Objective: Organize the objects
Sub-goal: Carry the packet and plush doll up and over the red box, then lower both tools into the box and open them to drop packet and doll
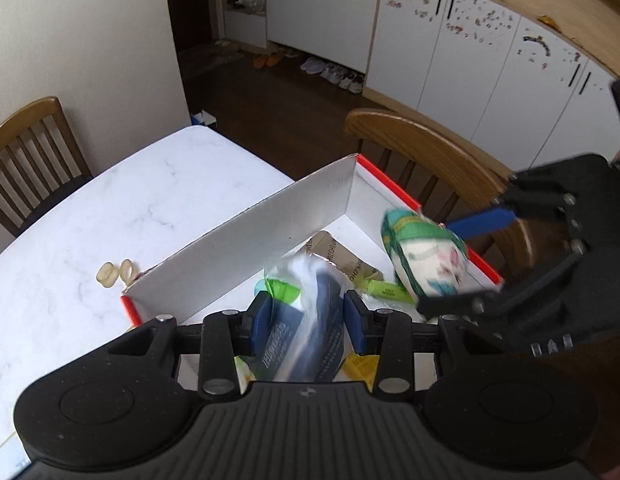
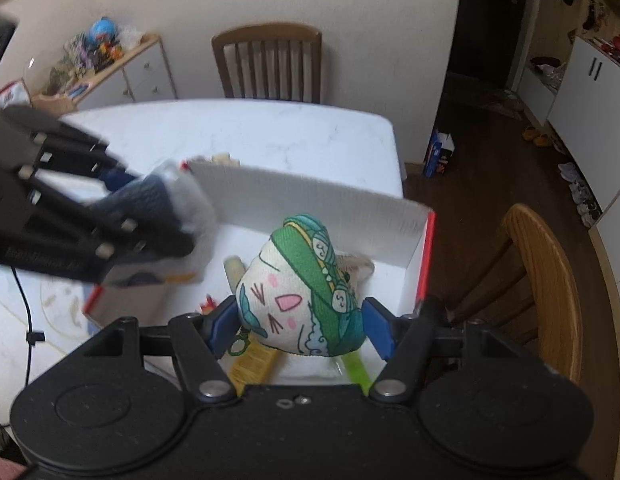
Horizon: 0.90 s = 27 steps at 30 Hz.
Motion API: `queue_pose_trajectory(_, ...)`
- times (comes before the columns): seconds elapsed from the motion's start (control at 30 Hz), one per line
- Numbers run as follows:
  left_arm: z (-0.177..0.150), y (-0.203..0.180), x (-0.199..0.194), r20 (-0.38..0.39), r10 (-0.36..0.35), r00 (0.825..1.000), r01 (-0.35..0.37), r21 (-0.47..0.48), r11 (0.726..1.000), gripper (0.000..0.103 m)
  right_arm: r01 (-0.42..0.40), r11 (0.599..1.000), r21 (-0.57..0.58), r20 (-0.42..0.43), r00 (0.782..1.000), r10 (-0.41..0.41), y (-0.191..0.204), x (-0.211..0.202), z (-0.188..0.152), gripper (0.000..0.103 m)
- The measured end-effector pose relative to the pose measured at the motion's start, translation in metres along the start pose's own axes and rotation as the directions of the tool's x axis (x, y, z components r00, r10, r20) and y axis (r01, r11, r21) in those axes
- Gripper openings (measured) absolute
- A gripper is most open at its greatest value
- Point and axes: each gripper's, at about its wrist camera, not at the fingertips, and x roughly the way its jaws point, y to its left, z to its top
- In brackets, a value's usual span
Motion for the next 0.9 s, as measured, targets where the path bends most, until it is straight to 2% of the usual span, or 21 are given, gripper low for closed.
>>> queue_pose_trajectory(0.2, 0.008, 0.001, 0.037, -0.028, 0.055, 0.998, -0.055, -0.010, 0.998, 0.039, -0.027, 0.999, -0.037, -0.053, 0.998, 0.025, -0.003, 0.020, -0.010, 0.065)
queue_pose_trajectory(0.37, 0.006, 0.008, 0.070, -0.074, 0.081, 0.994, -0.085, -0.048, 0.995, 0.039, -0.016, 0.995, -0.093, -0.100, 0.995, 0.007, 0.000, 0.042, -0.019, 0.065)
queue_pose_trajectory(0.63, -0.006, 0.019, 0.092, -0.111, 0.064, 0.992, -0.075, -0.105, 0.992, 0.039, -0.037, 0.991, -0.127, -0.157, 0.987, 0.016, 0.002, 0.068, -0.027, 0.066)
queue_pose_trajectory(0.9, -0.022, 0.021, 0.093, -0.142, 0.021, 0.990, -0.041, -0.135, 0.990, 0.039, -0.050, 0.989, -0.141, -0.140, 0.990, 0.031, -0.001, 0.069, -0.024, 0.069)
